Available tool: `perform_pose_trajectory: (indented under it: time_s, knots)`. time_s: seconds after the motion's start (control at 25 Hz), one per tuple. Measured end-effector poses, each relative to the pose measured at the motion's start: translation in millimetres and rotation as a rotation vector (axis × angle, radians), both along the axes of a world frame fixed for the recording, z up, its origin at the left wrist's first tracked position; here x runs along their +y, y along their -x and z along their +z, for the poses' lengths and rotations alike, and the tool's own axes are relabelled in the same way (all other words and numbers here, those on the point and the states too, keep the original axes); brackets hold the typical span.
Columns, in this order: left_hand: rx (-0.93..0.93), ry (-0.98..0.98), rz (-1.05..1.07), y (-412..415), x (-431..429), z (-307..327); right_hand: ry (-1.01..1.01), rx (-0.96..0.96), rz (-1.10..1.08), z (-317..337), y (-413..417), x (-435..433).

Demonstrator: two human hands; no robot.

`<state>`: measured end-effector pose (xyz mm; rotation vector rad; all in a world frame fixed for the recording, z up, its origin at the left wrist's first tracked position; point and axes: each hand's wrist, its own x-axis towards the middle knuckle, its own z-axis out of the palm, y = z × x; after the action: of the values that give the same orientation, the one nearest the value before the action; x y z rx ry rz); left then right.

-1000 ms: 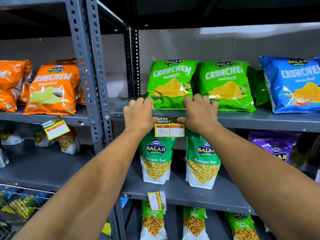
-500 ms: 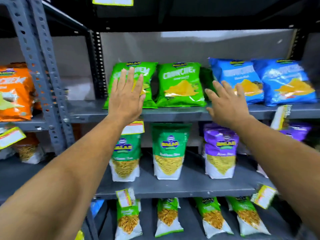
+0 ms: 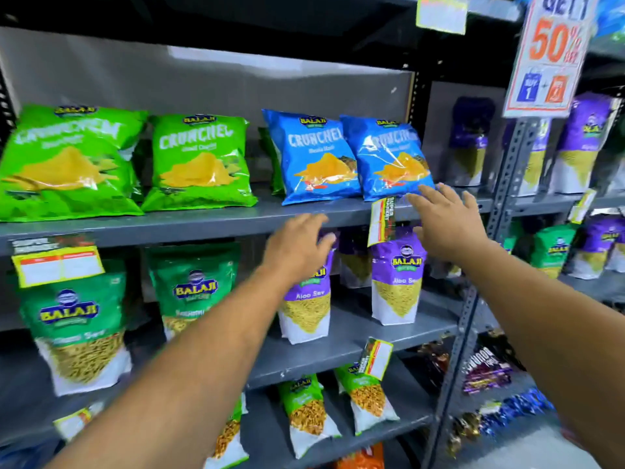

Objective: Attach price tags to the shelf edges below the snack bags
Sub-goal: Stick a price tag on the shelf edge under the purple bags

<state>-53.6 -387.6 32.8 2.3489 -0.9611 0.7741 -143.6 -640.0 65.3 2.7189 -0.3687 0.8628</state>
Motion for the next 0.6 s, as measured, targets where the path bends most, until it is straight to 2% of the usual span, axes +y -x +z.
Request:
perform_pose_trajectory:
  time_s: [0.12,0.2,0.24,0.4,0.44,0.48,0.6]
  knots:
    - [0.205,-0.018,-0.059,1,-49,-40,0.009,-0.012,0.033,15,-11,-14]
    - [0.291,0.079,-0.034,-4,-74,-51,-0.016,0.007,0.011,19,-23,-20]
    - [0.267,0.155,-0.016,-5,-84,-51,-0.085,0.016,0.008,18,-29,-24]
    - [-0.29,0.257,-0.037,-18,-120,-13,-0.457,0.201,0.032,-9,-47,-36]
    - [-0.334,0.214,-0.042,-22,-128,4,-0.542,0.201,0.041,-23,-50,-38]
    - [-0.303,0.14,-0.034,-27,-137,23,-0.626,0.18,0.055,-35,-53,-40]
    - [-0.067,-0.196,0.049,-44,-156,65,-0.919,0.084,0.195,-61,-68,-45]
